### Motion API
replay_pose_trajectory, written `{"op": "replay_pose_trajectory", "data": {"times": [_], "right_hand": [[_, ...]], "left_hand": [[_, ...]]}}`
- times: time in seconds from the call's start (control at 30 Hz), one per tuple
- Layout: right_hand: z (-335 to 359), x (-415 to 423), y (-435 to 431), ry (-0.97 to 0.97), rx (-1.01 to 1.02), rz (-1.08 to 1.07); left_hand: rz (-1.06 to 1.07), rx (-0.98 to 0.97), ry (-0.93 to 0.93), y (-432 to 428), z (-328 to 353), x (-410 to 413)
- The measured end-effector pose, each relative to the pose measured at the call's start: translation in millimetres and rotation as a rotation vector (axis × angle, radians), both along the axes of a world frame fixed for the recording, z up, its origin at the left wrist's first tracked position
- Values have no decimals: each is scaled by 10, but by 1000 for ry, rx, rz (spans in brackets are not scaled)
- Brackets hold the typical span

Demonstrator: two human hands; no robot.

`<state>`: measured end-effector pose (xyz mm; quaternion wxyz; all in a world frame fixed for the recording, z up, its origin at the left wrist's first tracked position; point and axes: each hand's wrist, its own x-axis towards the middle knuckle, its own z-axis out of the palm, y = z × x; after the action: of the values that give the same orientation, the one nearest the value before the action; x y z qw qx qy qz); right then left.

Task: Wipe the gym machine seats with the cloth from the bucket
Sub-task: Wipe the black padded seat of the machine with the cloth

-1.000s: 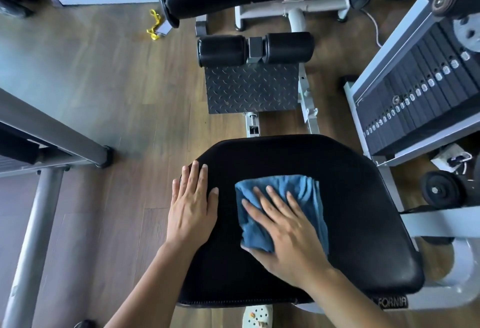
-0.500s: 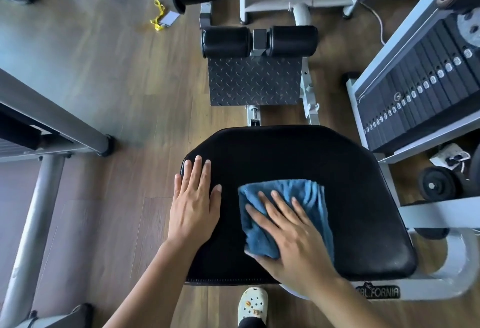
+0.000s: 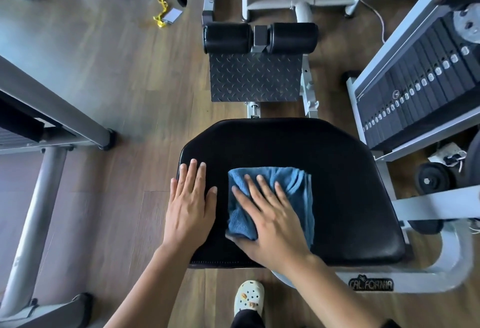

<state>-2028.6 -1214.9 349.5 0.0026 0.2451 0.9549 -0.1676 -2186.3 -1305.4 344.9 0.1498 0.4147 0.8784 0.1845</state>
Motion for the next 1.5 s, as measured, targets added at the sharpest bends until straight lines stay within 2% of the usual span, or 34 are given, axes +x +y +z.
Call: {"op": "replay_pose_trajectory", "data": {"times": [0.2, 0.3, 0.37, 0.5, 0.6, 0.67, 0.9, 1.0, 1.13, 1.23, 1.37, 1.5], "right_hand": [[165, 257, 141, 54, -96, 48], [262, 575, 379, 112, -107, -112], [183, 814, 554, 98, -114, -273], [-73, 1070, 696, 11, -24, -420], [-157, 1081, 694, -45, 59, -423], [-183, 1070, 695, -61, 70, -424], [-183, 1069, 719, -63, 80, -416], [-175, 1070, 713, -78, 82, -414], [-181, 1053, 690, -93, 105, -419], [-187, 1053, 697, -98, 109, -420], [-199, 1068, 715, -94, 98, -410], [-199, 1054, 699, -93, 105, -422]], "left_hand": [[44, 18, -19, -87, 71, 50], [52, 80, -7, 70, 256, 259], [-21, 78, 65, 235, 360, 537], [-119, -132, 193, 542, 265, 1098], [-73, -259, 223, 677, 117, 1267], [-68, -279, 230, 709, 86, 1329], [-174, -143, 285, 396, 105, 1236], [-94, -138, 310, 206, 54, 1002], [60, -193, 305, 381, 10, 855], [-55, -117, 318, 443, 41, 1118], [-181, -42, 308, 2, 68, 1106], [31, -137, 302, -140, 79, 621]]}}
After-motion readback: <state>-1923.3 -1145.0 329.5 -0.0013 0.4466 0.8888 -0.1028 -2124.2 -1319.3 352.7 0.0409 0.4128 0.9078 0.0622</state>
